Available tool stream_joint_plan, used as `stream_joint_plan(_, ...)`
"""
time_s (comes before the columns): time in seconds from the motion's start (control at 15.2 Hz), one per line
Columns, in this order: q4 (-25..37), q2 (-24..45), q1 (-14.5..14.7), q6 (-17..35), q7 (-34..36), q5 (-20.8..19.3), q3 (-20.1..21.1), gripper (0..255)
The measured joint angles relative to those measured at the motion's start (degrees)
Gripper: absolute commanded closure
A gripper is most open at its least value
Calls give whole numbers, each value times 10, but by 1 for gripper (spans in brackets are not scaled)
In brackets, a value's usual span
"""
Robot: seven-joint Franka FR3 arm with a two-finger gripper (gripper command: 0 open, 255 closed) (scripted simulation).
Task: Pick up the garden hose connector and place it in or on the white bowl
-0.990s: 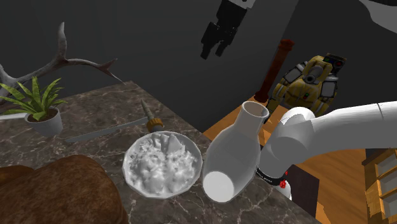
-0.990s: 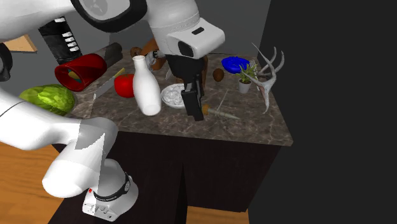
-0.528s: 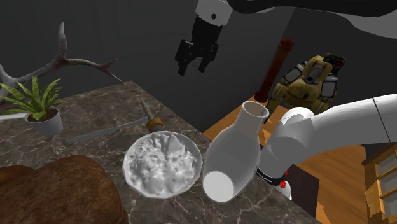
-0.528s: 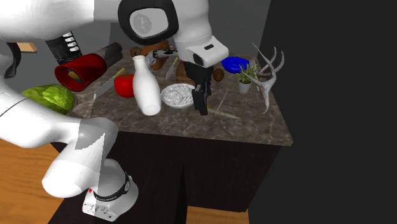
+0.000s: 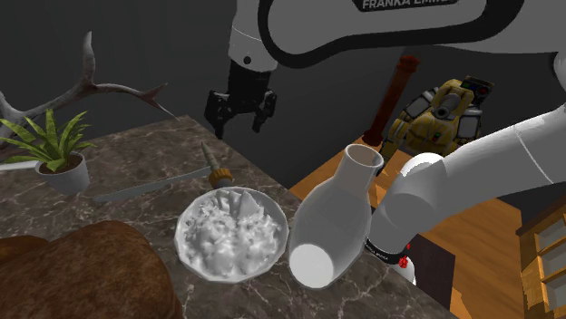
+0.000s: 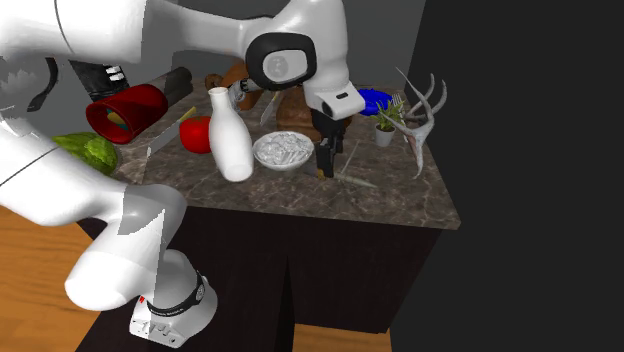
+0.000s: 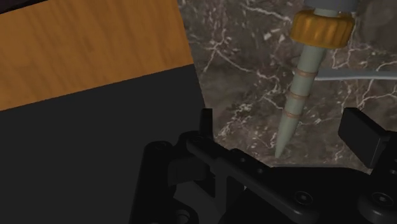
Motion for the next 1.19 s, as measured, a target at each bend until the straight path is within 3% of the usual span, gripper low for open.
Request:
stream_joint_plan(0.33,32,86,-20,45,97,-12,68,0)
stream_joint_plan(0.79,2,115,-24,102,114,-17,88,0)
stream_joint_plan(1.19,-2,118,-25,109,114,-17,89,0)
